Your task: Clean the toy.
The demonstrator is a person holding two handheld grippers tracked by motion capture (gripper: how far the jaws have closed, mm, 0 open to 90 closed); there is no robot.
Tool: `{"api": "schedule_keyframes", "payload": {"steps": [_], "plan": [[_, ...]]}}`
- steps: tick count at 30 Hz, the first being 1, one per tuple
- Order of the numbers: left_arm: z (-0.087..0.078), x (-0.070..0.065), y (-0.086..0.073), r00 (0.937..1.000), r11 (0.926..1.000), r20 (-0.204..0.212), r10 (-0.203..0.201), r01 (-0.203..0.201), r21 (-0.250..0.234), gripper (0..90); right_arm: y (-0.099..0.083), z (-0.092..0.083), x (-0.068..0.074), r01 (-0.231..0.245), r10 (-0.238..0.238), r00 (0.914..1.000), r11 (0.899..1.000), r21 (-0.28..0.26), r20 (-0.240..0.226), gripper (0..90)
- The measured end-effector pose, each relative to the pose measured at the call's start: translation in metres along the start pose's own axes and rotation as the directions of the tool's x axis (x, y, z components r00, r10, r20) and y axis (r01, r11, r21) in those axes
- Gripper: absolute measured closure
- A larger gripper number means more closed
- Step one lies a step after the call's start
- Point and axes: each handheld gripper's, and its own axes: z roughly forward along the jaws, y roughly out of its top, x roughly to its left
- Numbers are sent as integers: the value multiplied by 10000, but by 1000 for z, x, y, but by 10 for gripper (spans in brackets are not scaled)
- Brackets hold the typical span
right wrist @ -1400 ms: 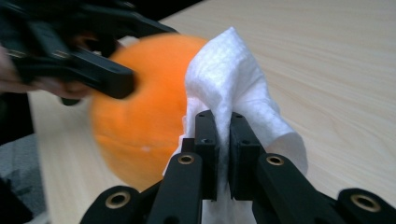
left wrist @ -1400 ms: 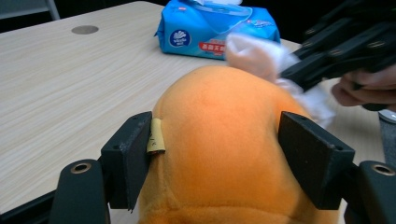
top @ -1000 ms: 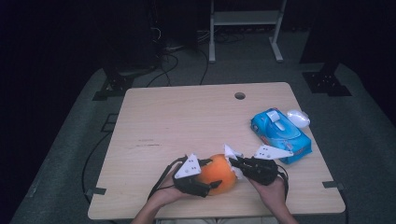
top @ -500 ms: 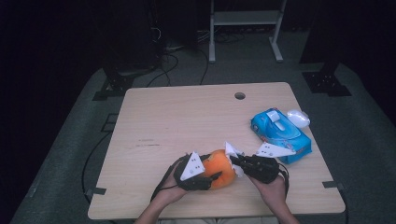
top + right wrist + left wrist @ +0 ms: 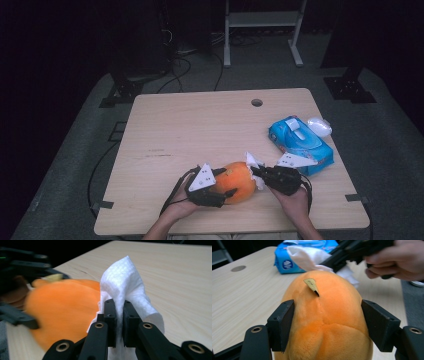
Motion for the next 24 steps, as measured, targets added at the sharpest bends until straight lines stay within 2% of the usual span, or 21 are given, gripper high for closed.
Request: {"api": "schedule_keyframes", "payload": {"steps": [2, 4, 6, 8, 10, 13, 15, 17, 19, 22, 24], "plan": [[-1, -1, -2, 9995, 9999, 286, 156, -155, -44, 294, -3, 0, -6, -334, 334, 9994, 9994, 68, 84, 829], [-1, -1, -3, 9987, 9996, 413, 284, -284, -16, 293, -2, 0, -5, -418, 418, 9991, 9991, 17, -33, 831], [0, -1, -3, 9984, 9995, 460, 315, -315, -14, 289, 3, -1, 4, -129, 127, 9998, 9998, -157, -139, 832], [0, -2, -3, 9983, 9994, 474, 338, -336, -50, 286, 9, -4, 12, 11, -33, 9987, 9991, -431, -514, 831], [1, -2, -3, 9979, 9993, 529, 379, -377, -39, 283, 10, -4, 15, 181, -205, 9981, 9990, -407, -586, 831], [1, -4, -3, 9970, 9988, 602, 488, -488, -25, 285, 4, -2, 7, -122, 109, 9985, 9996, -236, -544, 830], [2, -5, -3, 9955, 9978, 669, 668, -669, -13, 284, 0, -2, 0, -258, 258, 9993, 9997, -26, -256, 830], [2, -5, -3, 9953, 9978, 704, 665, -666, -20, 285, -1, -2, -2, -486, 484, 9983, 9988, -41, -310, 830], [2, -4, -4, 9944, 9975, 792, 700, -699, -37, 286, 2, -3, 3, -311, 307, 9990, 9994, -126, -313, 831], [2, -4, -4, 9940, 9974, 822, 724, -721, -63, 285, 10, -4, 14, 15, -45, 9972, 9992, -403, -740, 830], [1, -3, -2, 9941, 9975, 821, 704, -704, -31, 276, 10, -2, 17, 242, -260, 9973, 9993, -274, -690, 831]]}}
